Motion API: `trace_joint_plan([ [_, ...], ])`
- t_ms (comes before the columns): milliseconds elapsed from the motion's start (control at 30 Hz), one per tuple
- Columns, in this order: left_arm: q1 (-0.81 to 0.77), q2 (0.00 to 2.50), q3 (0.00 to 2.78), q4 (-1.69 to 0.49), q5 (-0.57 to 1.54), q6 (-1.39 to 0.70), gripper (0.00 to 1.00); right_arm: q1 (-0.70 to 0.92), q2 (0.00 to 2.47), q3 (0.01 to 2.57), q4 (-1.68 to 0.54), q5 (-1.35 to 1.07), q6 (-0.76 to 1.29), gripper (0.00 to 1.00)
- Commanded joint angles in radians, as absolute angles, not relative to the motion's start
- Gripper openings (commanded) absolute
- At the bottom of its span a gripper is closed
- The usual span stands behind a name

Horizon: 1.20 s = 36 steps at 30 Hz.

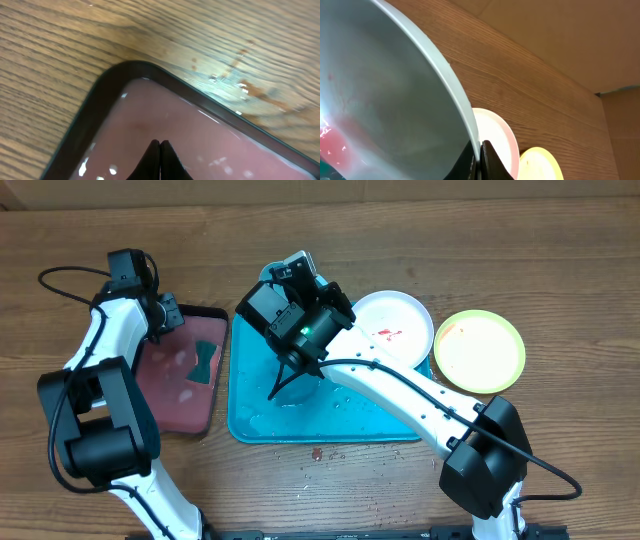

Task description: Clean dirty plates on tray and stack at the side

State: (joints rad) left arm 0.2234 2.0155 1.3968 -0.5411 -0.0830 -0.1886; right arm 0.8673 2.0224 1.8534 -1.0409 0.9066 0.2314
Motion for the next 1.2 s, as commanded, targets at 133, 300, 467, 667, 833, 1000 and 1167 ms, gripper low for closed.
trace_joint_plan([
  [133,0.231,2.073,1.409,-0.459,-0.151,-0.202,0.04,0.87,1.984,1.882,-1.034,0.946,0.24,0.04],
  [300,0.231,2.073,1.409,-0.385,-0.224,-0.202,0.04,0.87,1.984,1.882,-1.033,0.945,0.241,0.04],
  [467,0.237,2.073,1.409,-0.332,-0.244,-0.202,0.04,0.87,1.984,1.882,-1.03,0.945,0.241,0.04],
  [667,0.256,2.073,1.409,-0.294,-0.244,-0.203,0.04,0.87,1.984,1.882,-1.024,0.945,0.24,0.04],
  [833,0.274,2.073,1.409,-0.287,-0.243,-0.203,0.04,0.87,1.984,1.882,-1.022,0.945,0.241,0.04],
  [1000,0.277,2.073,1.409,-0.291,-0.234,-0.202,0.04,0.87,1.984,1.882,-1.022,0.942,0.241,0.04],
  [1167,0.276,2.045,1.414,-0.303,-0.192,-0.17,0.04,0.868,1.984,1.882,-1.023,0.941,0.286,0.04],
])
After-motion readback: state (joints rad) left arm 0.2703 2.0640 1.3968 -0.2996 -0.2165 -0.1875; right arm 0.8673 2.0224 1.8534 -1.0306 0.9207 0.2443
